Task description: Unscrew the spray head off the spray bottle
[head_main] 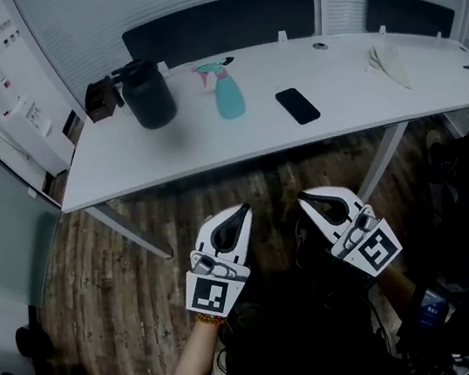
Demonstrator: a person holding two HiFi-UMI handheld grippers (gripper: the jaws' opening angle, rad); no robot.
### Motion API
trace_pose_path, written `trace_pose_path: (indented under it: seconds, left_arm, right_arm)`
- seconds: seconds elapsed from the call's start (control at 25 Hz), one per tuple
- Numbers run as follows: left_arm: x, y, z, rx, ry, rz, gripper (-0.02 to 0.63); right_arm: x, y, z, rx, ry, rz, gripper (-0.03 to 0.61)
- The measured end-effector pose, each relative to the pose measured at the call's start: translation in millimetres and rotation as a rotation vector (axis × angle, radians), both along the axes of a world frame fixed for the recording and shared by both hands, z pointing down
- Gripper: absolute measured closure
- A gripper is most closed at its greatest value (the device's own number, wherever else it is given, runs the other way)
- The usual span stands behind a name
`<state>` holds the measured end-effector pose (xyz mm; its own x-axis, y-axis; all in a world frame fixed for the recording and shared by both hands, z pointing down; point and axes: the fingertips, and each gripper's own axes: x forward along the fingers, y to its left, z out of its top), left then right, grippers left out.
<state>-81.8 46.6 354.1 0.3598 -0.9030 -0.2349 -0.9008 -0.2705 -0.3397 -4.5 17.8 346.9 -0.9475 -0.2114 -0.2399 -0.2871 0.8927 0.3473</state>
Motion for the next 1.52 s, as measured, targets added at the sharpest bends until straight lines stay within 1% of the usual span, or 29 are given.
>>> trace_pose_path:
  seconds: [0.12, 0.2, 0.32, 0.52, 0.68, 0.96, 1.2, 1.32, 1.52]
  left_arm:
    - [0, -5, -3, 0.051, 0.053, 0.011, 0.609]
    - [4, 1, 5, 0.044, 0.068, 0.017, 0.609]
    - [1, 2, 12, 0.000, 0.055, 0.007, 0.609]
    - [1, -1, 14, -0.014, 0.024, 0.002, 0.608]
    - [1, -4, 16, -0.029, 0.017, 0.002, 0.609]
    - [2, -5, 16, -0.034, 0.034, 0.005, 0.609]
    - [4, -6, 17, -0.033, 0.033, 0.010, 0.608]
    - [2, -6, 20, -0.055, 0.049, 0.006, 0.609]
    - [-3, -6, 21, -0.054, 0.045, -0.009, 0.609]
  right_arm:
    - [-5, -3, -1, -0.001, -0.042, -0.016, 0.575]
    - [-2, 3, 7, -0.013, -0.041, -0.022, 0.575]
    - [-1, 3, 15, -0.016, -0.001, -0.018, 0.575]
    - [-3, 3, 13, -0.005, 0.005, -0.021, 0.575]
    - [-4, 1, 16, -0.009, 0.025, -0.016, 0.575]
    - [1, -1, 18, -0.004, 0.036, -0.008, 0.575]
    - [-1, -4, 20, 0.003, 0.046, 0.012, 0.575]
    - [-1, -6, 24, -0.013, 0.071, 0.031, 0.577]
    - [-3, -4, 14, -0.001, 0.028, 0.012, 0.578]
